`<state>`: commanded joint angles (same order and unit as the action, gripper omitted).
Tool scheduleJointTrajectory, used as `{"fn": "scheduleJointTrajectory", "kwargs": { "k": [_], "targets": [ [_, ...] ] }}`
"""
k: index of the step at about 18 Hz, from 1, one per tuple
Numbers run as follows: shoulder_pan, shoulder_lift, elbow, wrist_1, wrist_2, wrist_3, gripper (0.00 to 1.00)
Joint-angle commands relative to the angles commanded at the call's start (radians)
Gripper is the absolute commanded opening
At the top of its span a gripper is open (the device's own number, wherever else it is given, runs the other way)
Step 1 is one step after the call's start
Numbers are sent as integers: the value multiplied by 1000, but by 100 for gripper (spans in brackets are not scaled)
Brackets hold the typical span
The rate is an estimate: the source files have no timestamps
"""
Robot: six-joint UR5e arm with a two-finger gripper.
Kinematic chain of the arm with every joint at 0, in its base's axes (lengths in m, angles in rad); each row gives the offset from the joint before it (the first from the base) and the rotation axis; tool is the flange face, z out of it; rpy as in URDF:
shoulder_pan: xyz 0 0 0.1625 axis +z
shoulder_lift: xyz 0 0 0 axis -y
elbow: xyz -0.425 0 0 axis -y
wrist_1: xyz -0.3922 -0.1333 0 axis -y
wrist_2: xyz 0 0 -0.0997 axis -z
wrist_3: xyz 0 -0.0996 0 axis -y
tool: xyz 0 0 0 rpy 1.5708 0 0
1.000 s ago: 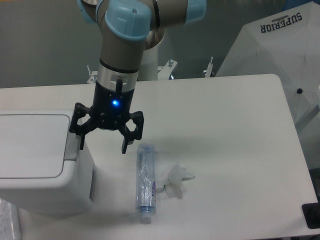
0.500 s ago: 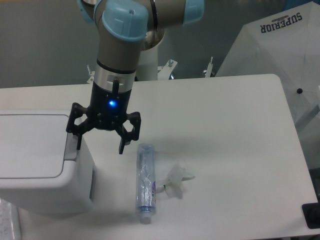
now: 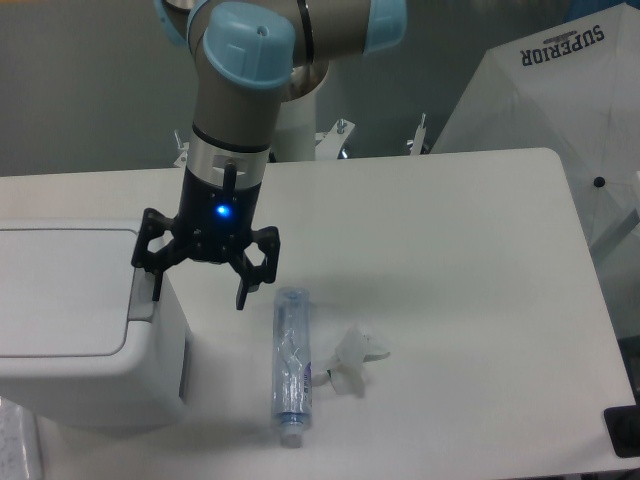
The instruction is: Open the trash can
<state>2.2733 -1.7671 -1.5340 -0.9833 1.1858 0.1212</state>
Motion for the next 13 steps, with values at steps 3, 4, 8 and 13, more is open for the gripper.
{"fn": "scheduleJointTrajectory", "kwargs": {
  "k": [3,4,8,13],
  "targets": [
    [0,2,3,-3,0,0,100],
    [0,5,6,-5,-2,0,100],
    [-3,8,0,-5,-5,-3,100],
    [-17,5,-15,-3,-2,-5,100]
  ]
}}
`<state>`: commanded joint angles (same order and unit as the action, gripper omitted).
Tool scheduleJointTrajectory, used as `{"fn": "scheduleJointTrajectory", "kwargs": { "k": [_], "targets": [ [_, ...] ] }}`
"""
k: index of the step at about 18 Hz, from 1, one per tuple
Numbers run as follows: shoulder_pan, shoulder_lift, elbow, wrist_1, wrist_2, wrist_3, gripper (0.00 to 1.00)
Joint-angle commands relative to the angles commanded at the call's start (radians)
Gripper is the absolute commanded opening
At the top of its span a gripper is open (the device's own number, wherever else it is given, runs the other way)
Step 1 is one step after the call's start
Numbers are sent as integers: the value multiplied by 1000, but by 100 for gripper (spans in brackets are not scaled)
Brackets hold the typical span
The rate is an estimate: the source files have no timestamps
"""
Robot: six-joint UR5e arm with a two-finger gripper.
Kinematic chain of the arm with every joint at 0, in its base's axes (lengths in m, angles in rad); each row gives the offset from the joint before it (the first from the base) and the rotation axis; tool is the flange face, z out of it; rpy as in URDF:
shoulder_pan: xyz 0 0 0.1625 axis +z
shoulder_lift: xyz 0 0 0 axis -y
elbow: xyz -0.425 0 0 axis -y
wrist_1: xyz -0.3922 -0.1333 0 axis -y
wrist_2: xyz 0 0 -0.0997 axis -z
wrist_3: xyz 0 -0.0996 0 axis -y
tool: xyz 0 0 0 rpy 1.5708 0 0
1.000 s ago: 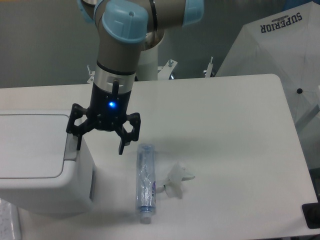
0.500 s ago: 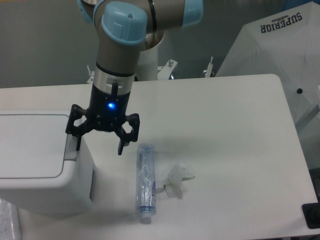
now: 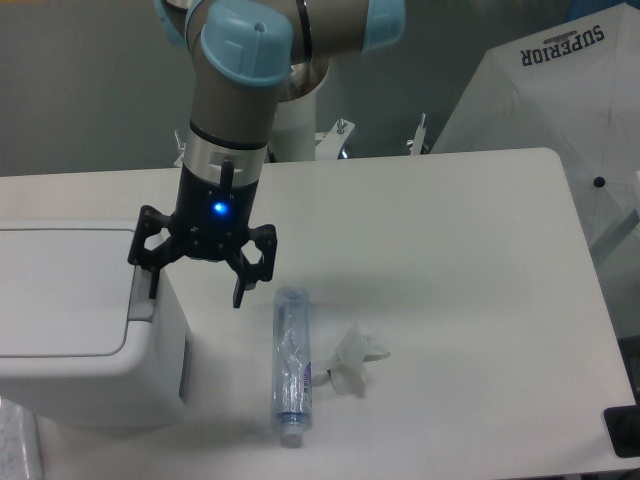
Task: Open the trash can
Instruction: 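Lift the gripper slightly as the trash can lid swings open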
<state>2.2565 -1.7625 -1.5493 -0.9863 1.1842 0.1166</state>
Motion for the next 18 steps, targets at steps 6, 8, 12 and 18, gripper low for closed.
{"fn": "scheduleJointTrajectory", "kwargs": {
  "k": [6,8,12,18],
  "targets": [
    [0,-2,-3,2,2,5,100],
    [0,0,0,0,2,5,100],
    [0,2,8,-2,2,5,100],
    [58,6,58,0,3,8,100]
  ]
}}
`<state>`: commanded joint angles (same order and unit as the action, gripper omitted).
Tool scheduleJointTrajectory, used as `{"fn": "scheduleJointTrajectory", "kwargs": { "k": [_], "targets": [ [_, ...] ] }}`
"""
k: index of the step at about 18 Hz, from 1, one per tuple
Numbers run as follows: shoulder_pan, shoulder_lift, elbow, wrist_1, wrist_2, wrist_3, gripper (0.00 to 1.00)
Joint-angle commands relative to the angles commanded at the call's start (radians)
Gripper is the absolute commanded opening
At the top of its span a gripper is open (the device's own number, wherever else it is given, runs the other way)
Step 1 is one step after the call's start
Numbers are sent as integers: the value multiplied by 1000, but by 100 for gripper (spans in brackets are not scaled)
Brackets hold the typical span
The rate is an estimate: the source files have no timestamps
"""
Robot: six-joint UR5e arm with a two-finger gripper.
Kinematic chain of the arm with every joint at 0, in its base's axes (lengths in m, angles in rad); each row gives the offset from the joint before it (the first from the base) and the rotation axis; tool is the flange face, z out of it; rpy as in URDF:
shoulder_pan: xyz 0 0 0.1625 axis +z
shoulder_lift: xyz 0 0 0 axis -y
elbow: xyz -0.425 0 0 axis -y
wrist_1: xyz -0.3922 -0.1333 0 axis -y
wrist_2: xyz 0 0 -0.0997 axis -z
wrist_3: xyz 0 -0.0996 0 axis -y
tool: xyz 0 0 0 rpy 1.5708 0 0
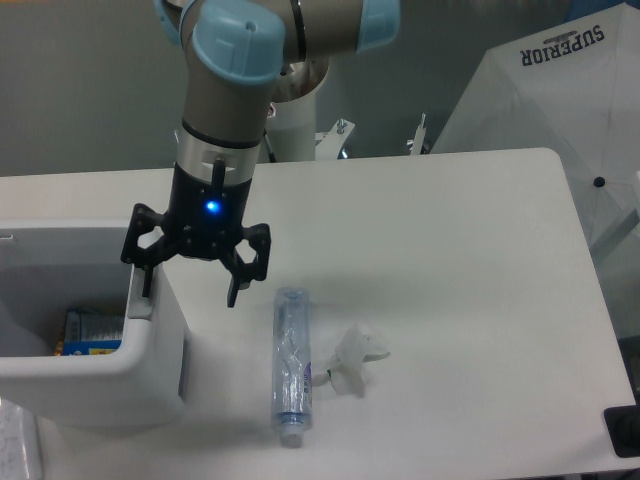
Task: Open the trash can
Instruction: 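Lift the gripper slightly as the trash can lid swings open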
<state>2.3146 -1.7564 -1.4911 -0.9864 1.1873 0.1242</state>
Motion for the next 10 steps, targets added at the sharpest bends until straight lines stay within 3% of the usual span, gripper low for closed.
{"fn": "scheduleJointTrajectory", "kwargs": {
  "k": [4,10],
  "targets": [
    [55,-3,29,3,78,15,100],
    [80,-32,34,-15,259,228,100]
  ]
}}
